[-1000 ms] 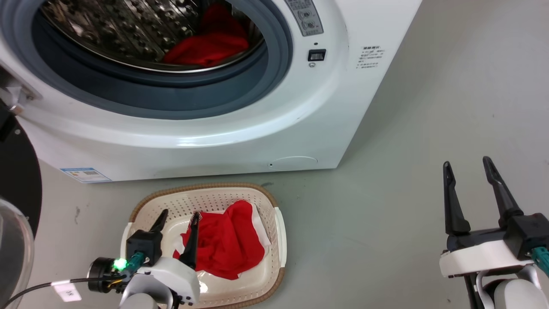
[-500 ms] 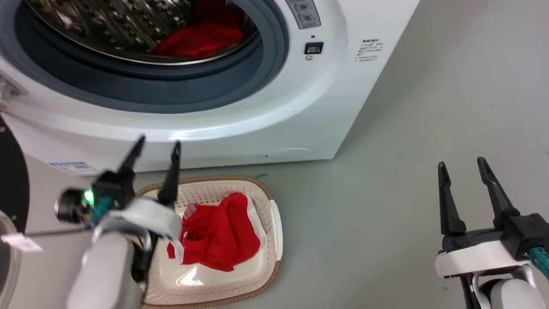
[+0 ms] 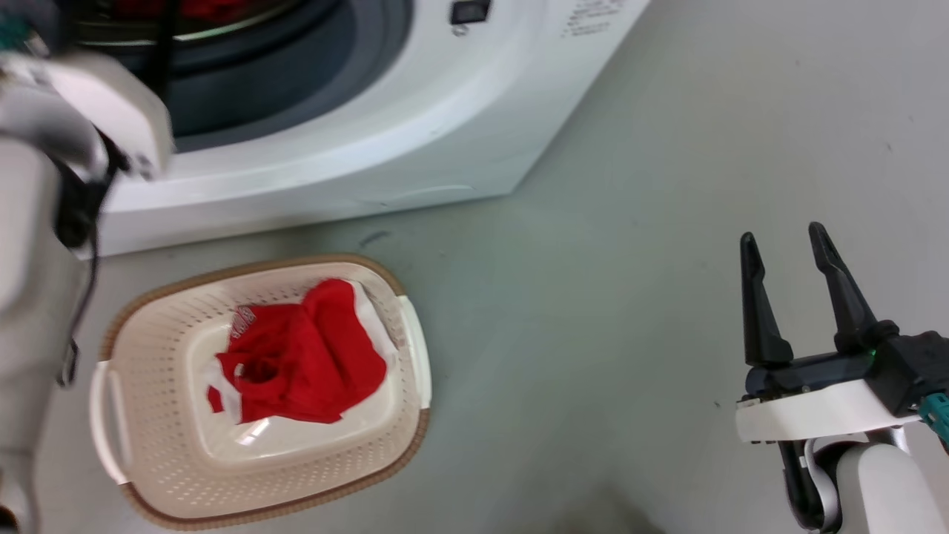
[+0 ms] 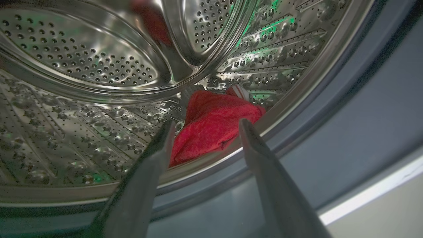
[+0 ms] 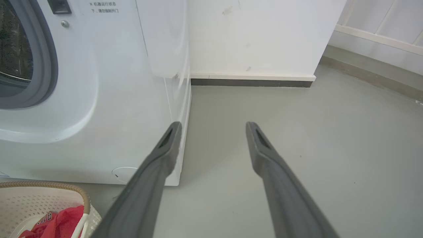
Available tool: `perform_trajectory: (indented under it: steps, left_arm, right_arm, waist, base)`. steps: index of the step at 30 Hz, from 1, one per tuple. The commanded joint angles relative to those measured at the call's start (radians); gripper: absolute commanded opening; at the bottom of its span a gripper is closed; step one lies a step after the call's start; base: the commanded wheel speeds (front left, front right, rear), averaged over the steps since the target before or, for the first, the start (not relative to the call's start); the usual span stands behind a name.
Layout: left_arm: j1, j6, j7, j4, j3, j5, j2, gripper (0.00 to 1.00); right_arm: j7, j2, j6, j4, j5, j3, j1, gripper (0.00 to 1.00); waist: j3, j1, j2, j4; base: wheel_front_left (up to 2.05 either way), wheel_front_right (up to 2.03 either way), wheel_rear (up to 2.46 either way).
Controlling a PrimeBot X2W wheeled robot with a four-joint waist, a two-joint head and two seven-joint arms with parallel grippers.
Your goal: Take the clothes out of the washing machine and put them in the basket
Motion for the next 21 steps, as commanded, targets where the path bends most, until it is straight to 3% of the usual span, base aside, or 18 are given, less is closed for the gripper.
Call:
perform_trajectory:
  steps: [1,6,9,21]
  left_arm:
    - [-0.084,0.002,0.044,0.025,-0.031,-0.029,0.030,1.00]
    - [-0.290,0.001,0.175,0.126,-0.092,-0.123,0.102,1.00]
    - [-0.362,0.001,0.223,0.182,-0.101,-0.139,0.118,1.00]
    - [-0.635,0.016,0.505,0.420,-0.150,-0.114,0.166,1.00]
  right_arm:
    - [-0.002,0.001,-0.001,-0.007,0.016,0.015,-0.015,1.00]
    - [-0.002,0.001,-0.001,-0.027,0.044,0.086,-0.030,1.00]
    - [-0.002,0.001,-0.001,-0.037,0.056,0.105,-0.032,1.00]
    - [-0.002,0.001,-0.001,-0.118,0.068,0.187,-0.016,1.00]
  waist:
    - [0.084,-0.0002,0.0000,-0.073]
    - [0.150,-0.0002,0.0000,-0.141]
    - [0.170,-0.0002,0.0000,-0.169]
    - [0.266,-0.0002,0.0000,-0.281]
  base:
    - [0.00,0.00,0.00]
    - [0.00,0.00,0.00]
    - [0.00,0.00,0.00]
    - [0.00,0.00,0.00]
